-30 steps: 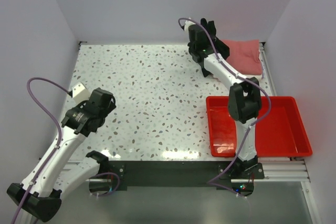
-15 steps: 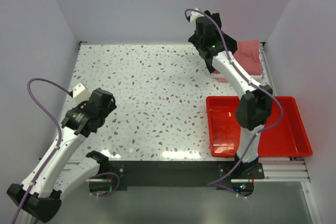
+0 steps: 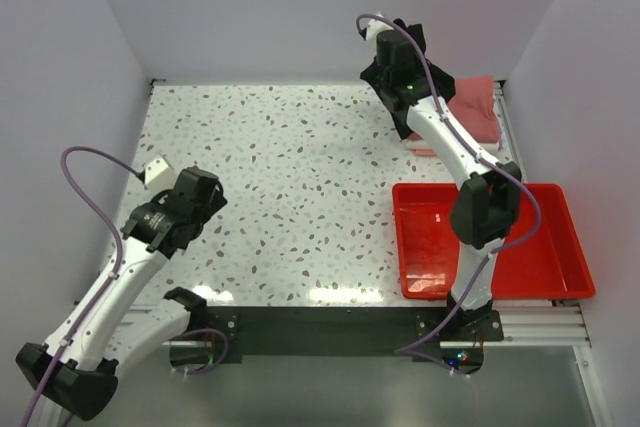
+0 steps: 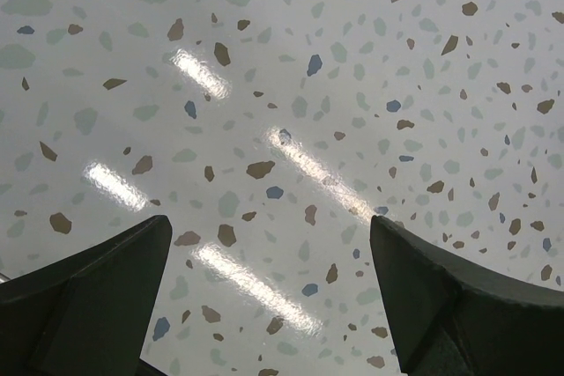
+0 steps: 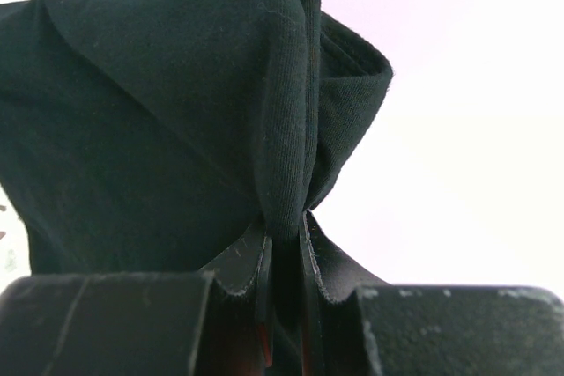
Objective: Fold and stack the t-shirts
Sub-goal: Neatly place the folded tshirt to the corner
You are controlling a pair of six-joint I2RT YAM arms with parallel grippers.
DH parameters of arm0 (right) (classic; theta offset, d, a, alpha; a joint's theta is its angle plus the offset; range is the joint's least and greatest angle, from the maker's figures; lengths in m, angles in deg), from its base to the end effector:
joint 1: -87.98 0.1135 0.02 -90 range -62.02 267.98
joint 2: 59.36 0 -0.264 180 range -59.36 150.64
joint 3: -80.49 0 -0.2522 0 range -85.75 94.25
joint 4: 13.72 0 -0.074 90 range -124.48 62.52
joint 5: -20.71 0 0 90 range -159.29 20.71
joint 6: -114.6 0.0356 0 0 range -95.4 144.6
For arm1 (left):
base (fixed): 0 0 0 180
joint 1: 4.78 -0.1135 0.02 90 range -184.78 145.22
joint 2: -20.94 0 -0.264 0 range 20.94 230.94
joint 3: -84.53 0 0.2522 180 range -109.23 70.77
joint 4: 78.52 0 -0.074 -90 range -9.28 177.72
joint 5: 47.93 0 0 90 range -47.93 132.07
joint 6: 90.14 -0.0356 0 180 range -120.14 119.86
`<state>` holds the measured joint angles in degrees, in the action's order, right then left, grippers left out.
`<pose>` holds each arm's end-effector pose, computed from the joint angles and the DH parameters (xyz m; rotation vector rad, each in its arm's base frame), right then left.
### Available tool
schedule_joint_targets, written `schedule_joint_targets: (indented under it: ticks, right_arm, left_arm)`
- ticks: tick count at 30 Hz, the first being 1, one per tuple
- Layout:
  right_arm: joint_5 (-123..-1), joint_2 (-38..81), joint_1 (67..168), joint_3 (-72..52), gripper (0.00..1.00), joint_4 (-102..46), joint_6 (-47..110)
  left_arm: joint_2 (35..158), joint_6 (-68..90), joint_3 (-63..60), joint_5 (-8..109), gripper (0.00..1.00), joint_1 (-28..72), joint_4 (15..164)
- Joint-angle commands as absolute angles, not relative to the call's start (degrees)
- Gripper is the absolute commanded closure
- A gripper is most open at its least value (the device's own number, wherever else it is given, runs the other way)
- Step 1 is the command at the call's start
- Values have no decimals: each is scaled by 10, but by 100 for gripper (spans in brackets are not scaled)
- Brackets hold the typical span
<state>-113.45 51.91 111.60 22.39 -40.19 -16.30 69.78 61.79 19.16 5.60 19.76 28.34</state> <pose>0.4309 0.1613 0.3789 -0.4892 1.7987 -0.9171 0.1402 -0.0408 0.2983 -0.9513 2.1031 0.0794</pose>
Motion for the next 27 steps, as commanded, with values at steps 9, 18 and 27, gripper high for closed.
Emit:
schedule_joint_targets:
  ticks: [9, 18, 27]
  right_arm:
    - [-1135, 542, 1060, 267, 100, -374, -118]
    - [-1121, 590, 1016, 278, 100, -378, -83]
    - [-1117, 609, 973, 285, 100, -380, -53]
  left_arm:
    - [711, 609, 196, 47, 0, 198, 315]
    - [727, 608, 194, 50, 0, 198, 316]
    - [744, 607, 188, 51, 0, 198, 323]
